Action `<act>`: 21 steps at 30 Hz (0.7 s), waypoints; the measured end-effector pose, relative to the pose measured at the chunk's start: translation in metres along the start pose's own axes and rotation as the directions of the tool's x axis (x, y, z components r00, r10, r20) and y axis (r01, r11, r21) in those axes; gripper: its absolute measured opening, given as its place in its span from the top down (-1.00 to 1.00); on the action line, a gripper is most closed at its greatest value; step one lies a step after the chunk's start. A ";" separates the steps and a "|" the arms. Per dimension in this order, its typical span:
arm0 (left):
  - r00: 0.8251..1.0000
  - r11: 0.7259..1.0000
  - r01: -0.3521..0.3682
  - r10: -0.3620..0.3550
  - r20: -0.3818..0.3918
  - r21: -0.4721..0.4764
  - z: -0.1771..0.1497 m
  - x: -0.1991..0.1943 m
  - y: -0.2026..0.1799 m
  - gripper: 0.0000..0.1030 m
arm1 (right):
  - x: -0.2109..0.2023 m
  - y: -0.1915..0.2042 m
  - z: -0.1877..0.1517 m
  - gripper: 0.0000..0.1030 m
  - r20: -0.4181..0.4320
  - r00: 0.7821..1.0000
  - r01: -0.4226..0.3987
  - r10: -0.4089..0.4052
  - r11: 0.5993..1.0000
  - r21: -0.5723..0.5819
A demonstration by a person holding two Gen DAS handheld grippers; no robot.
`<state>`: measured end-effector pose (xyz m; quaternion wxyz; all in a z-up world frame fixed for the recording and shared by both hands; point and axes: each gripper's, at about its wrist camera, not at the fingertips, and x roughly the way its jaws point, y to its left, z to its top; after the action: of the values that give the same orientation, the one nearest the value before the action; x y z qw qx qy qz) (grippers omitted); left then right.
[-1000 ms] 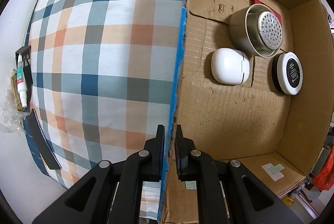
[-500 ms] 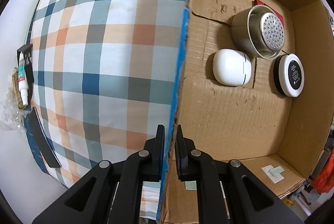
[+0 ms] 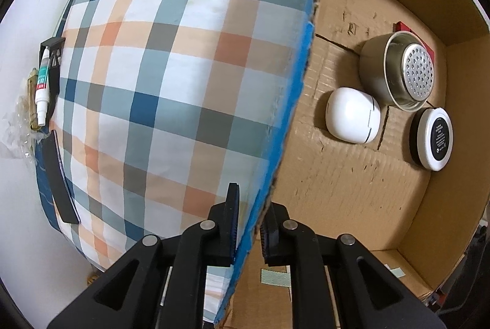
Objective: Organize rigid objects
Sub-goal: 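Move the right gripper to the white round container and grasp it, then carry the white container into the box and set it beside the earbud case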
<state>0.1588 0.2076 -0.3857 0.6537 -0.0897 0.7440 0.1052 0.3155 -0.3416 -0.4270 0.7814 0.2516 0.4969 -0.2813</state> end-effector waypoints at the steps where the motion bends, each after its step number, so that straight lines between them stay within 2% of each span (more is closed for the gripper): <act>1: 1.000 1.000 0.000 0.000 0.001 -0.004 -0.001 0.000 0.001 0.81 | 0.009 0.002 0.004 -0.85 -0.005 1.000 0.002 -0.002 1.000 -0.001; 3: 1.000 1.000 -0.002 0.002 0.001 -0.007 -0.002 0.000 0.004 0.81 | 0.025 0.005 0.010 -0.39 -0.035 0.999 0.003 -0.003 1.000 -0.006; 4: 1.000 1.000 -0.001 0.001 0.001 -0.011 -0.002 0.000 0.004 0.81 | 0.032 0.006 0.011 -0.35 -0.047 0.999 0.009 -0.010 1.000 -0.005; 8: 1.000 1.000 0.008 -0.008 0.003 -0.013 -0.004 0.003 0.010 0.81 | 0.037 0.009 0.011 -0.34 -0.056 0.998 0.024 -0.026 0.999 -0.031; 11: 1.000 1.000 0.002 -0.002 0.005 0.005 -0.001 0.004 0.008 0.81 | 0.032 0.014 0.001 -0.33 -0.121 0.993 -0.022 0.011 0.995 -0.098; 15: 1.000 0.999 0.003 -0.003 0.007 0.040 0.000 0.005 0.002 0.81 | 0.011 0.021 -0.035 -0.33 -0.260 0.962 -0.133 0.082 0.974 -0.184; 21: 1.000 0.996 0.005 -0.004 -0.007 0.091 0.003 0.011 -0.004 0.81 | -0.034 0.026 -0.113 -0.33 -0.399 0.915 -0.211 0.065 0.919 -0.334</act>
<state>0.1614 0.2050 -0.3974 0.6547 -0.0620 0.7502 0.0695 0.2497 -0.2407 -0.4356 0.7217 0.1842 0.6634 -0.0716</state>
